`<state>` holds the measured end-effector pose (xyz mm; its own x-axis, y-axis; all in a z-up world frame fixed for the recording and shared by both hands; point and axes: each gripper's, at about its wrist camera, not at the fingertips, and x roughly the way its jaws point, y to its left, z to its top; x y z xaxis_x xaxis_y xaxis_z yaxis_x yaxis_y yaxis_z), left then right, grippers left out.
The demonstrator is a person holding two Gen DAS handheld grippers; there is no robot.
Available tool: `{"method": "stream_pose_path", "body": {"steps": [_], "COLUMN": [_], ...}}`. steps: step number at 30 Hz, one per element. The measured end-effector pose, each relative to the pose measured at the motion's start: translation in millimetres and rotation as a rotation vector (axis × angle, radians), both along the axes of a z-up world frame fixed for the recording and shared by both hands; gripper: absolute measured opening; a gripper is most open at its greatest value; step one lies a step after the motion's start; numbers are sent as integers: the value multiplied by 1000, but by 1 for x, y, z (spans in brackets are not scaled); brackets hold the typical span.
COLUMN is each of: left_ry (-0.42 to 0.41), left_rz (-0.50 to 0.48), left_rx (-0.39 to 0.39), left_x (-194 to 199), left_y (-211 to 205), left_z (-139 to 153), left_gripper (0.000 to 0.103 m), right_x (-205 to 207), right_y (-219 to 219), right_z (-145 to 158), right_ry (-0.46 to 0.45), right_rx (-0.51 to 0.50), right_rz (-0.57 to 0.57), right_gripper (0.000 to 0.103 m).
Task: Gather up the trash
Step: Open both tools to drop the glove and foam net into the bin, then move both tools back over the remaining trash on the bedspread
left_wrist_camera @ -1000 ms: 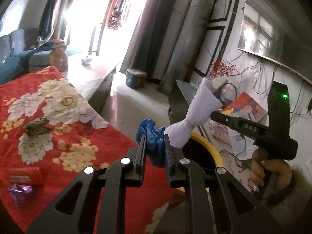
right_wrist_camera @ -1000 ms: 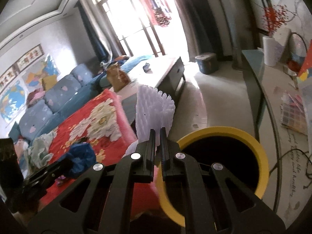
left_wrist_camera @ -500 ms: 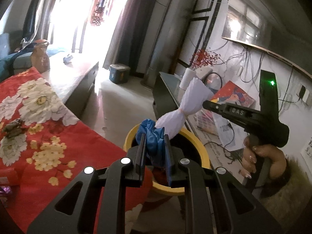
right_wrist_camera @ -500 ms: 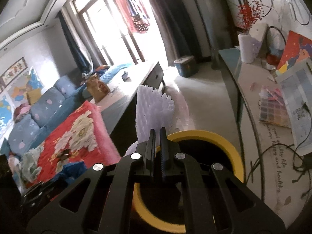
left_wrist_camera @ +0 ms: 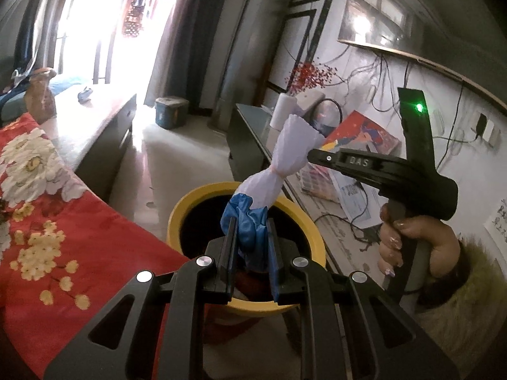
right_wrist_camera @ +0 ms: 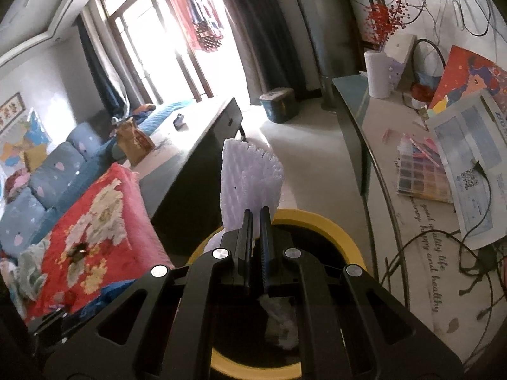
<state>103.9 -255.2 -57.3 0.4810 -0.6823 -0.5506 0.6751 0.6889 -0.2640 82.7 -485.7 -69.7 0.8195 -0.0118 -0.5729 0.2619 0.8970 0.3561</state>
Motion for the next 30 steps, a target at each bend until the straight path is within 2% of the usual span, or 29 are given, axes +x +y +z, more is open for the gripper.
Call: {"method": "stream_pose_path", "body": {"steps": [14,19,21,22,23,24,25,26,28,30], "left_ry": [53,76,80,73,68,74,79,79,70,66], "left_rz": [-43,-61,-67,-61,-53,-46,-42,-32,2,33], "left_rx": [31,52,56,66,71,71,69,70,76,84], "left_x": [10,16,21,22,23,25,25,25,25,26], "left_y": [-26,-41,-46,-48,-49,-48,-47,-45,-39,-33], "left_z": [-29,-41,-46,-48,-48,-49,-50,-50,-49,-47], "left_gripper": [16,16,26,41,61,69,86,97,96,96], "right_x": [8,9,10,9,8,7,6,5,3,2], "right_y": [-10,-14,-17,-18,-19,-20,-21,-22,-23,-23], "right_z": [-24,-32,-36,-37,-37,-38,-37,-37,-36,-34], "right_ry": [75,102,111,110,109,107,104,100,90,81], "right_rx": [54,94,113,120,125,127,127,128,135,136], "right_rz": [-7,-16,-28,-38,-44,-51,-58,-63,-75,-83], "right_gripper": [3,7,19,29,32,36,40,42,51,55]}}
